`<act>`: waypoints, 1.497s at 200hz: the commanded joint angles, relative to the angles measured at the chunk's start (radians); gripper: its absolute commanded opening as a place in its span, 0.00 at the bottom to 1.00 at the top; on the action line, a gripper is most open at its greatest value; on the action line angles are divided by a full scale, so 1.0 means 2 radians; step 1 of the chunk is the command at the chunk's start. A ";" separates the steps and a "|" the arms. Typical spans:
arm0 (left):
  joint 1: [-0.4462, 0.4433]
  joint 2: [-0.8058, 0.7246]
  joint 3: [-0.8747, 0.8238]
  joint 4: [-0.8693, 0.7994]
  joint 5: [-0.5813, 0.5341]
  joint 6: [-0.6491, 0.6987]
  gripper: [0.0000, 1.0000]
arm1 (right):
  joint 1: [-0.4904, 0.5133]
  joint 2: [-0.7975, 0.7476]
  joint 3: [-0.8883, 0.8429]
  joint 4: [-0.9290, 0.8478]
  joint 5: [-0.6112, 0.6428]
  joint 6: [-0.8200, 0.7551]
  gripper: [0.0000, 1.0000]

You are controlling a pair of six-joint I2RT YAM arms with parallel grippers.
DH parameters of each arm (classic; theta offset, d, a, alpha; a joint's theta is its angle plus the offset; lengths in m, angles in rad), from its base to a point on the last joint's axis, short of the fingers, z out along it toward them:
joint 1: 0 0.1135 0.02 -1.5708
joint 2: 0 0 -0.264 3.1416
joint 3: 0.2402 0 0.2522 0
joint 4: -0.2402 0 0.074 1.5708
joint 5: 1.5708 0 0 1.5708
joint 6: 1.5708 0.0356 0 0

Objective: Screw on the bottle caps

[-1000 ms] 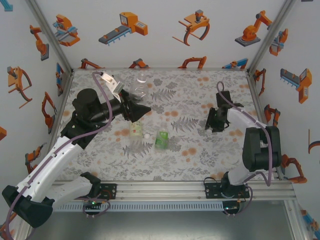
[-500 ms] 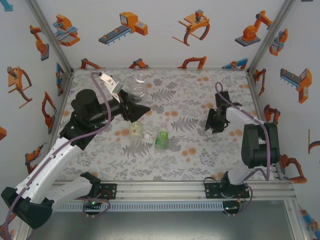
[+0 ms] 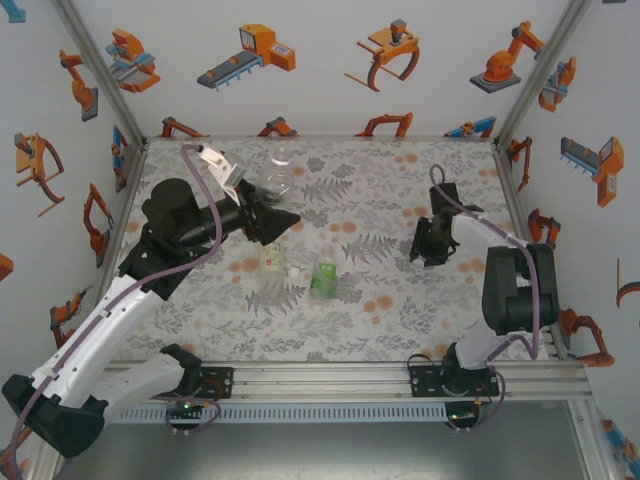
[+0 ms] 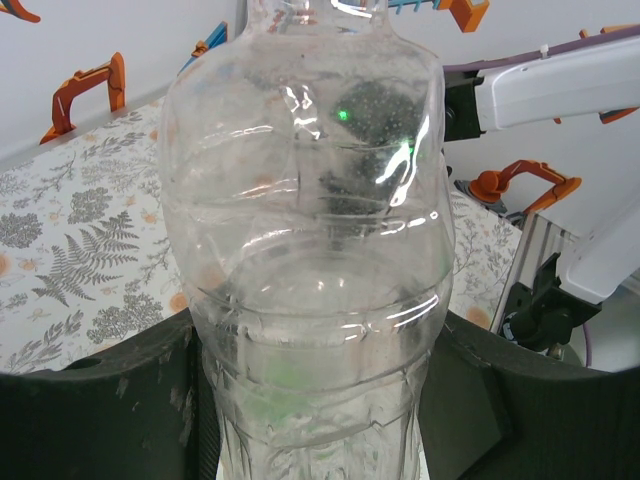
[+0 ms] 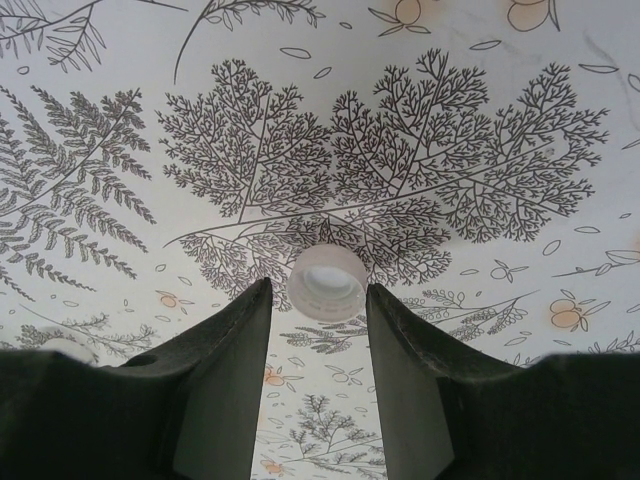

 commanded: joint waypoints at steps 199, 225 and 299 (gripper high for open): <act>0.001 -0.007 0.001 0.012 -0.001 0.003 0.00 | 0.001 0.011 -0.006 0.003 -0.002 -0.002 0.43; 0.002 -0.006 0.001 0.013 -0.002 0.003 0.00 | 0.001 0.012 -0.009 0.004 -0.003 -0.001 0.44; 0.001 -0.005 0.001 0.013 -0.001 0.002 0.00 | 0.001 0.000 -0.007 -0.001 -0.006 0.000 0.44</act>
